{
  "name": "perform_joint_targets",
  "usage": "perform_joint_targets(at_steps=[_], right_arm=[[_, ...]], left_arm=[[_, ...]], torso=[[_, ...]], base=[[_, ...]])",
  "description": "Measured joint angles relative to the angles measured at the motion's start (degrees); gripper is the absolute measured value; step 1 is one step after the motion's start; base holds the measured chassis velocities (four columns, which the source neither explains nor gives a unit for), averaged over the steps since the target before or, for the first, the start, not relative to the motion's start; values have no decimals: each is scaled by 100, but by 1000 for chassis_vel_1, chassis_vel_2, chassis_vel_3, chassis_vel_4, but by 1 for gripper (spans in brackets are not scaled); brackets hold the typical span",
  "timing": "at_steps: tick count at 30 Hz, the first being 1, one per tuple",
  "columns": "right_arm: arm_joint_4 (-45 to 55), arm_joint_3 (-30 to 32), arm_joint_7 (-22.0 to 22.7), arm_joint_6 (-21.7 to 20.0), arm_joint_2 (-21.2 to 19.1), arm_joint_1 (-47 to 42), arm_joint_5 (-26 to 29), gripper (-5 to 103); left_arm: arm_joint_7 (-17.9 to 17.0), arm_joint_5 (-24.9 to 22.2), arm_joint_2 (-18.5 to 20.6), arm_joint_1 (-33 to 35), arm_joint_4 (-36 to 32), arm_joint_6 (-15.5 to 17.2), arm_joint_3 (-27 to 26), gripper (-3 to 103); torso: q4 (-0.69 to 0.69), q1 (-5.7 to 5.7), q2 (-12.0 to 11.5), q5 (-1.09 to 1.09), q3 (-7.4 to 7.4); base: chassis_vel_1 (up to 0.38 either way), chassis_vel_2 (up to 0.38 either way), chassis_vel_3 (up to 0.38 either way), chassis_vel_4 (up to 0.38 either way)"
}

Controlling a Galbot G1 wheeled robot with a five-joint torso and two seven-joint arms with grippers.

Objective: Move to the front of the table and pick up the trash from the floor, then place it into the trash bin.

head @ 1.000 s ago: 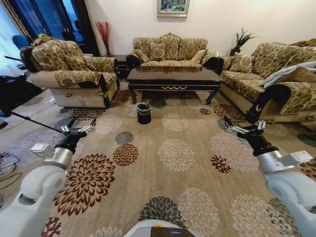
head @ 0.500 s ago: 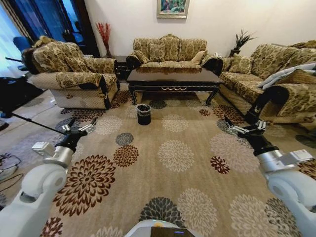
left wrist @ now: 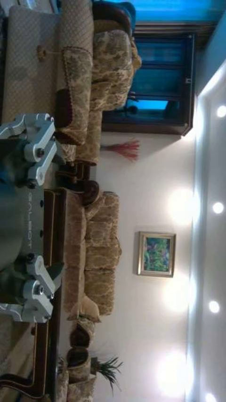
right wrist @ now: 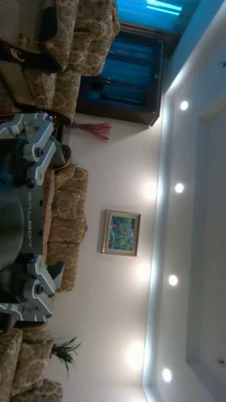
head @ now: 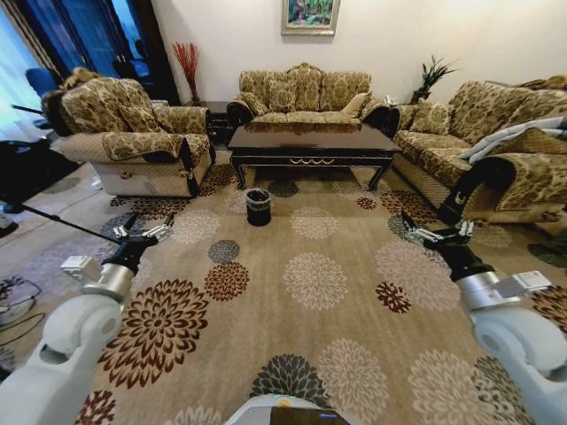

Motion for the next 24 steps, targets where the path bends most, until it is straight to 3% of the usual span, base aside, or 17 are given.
perform_joint_targets(at_steps=[24], right_arm=[[-180,-96,336,-81,-131,224,80,100]], left_arm=[[-16,-109,66,-208,191,3,77,100]], torso=[[0,264,613,0,348]], base=[[0,0,0,0]])
